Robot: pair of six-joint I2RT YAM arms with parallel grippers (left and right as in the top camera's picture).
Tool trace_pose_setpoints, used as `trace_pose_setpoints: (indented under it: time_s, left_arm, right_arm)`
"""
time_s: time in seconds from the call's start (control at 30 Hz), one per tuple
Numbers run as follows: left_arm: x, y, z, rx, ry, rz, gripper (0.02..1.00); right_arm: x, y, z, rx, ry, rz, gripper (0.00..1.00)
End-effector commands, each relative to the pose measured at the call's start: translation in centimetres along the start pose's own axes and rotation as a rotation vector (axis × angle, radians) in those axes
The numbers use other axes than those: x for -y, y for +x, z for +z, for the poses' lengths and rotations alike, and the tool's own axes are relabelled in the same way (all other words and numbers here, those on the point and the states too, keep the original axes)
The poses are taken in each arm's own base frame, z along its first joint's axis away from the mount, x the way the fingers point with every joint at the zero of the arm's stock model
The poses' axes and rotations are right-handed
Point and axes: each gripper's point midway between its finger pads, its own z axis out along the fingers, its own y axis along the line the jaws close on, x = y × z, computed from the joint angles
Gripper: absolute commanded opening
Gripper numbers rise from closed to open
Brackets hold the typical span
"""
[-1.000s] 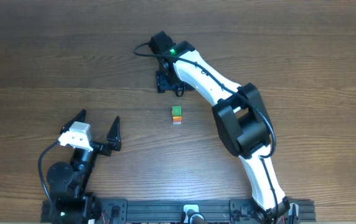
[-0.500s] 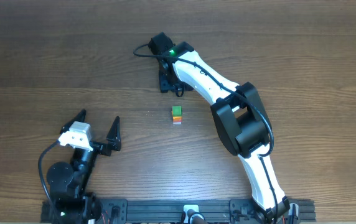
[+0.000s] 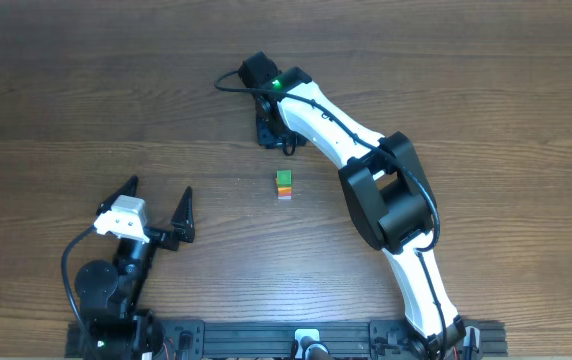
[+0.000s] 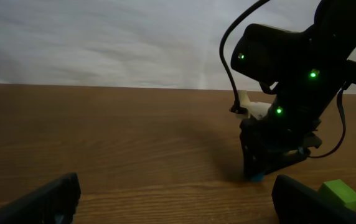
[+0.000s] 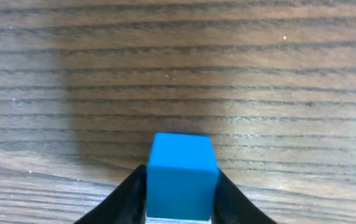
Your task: Stack Cubes
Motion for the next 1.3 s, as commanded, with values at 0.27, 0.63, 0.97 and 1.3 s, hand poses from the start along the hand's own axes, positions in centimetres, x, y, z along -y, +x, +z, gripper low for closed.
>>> trace_pose_setpoints:
  time_s: [0.27, 0.63, 0.97, 1.3]
  left_arm:
    - [0.2, 0.2, 0.0, 0.0, 0.014, 0.015, 1.0]
    - [0.2, 0.2, 0.0, 0.0, 0.014, 0.015, 1.0]
    - [0.2, 0.2, 0.0, 0.0, 0.014, 0.015, 0.998]
    - [0.2, 0.2, 0.0, 0.0, 0.014, 0.015, 1.0]
  right_arm:
    - [0.1, -0.2, 0.2, 0.007, 0.019, -0.001, 0.156]
    - [0.1, -1.0, -2.9, 0.027, 0.025, 0.006, 0.012]
    - [0.2, -0.9, -10.6, 0.076, 0.009, -0.005, 0.009]
    - [-0.4, 3.0, -20.0, 0.187, 0.006, -0.021, 0.012]
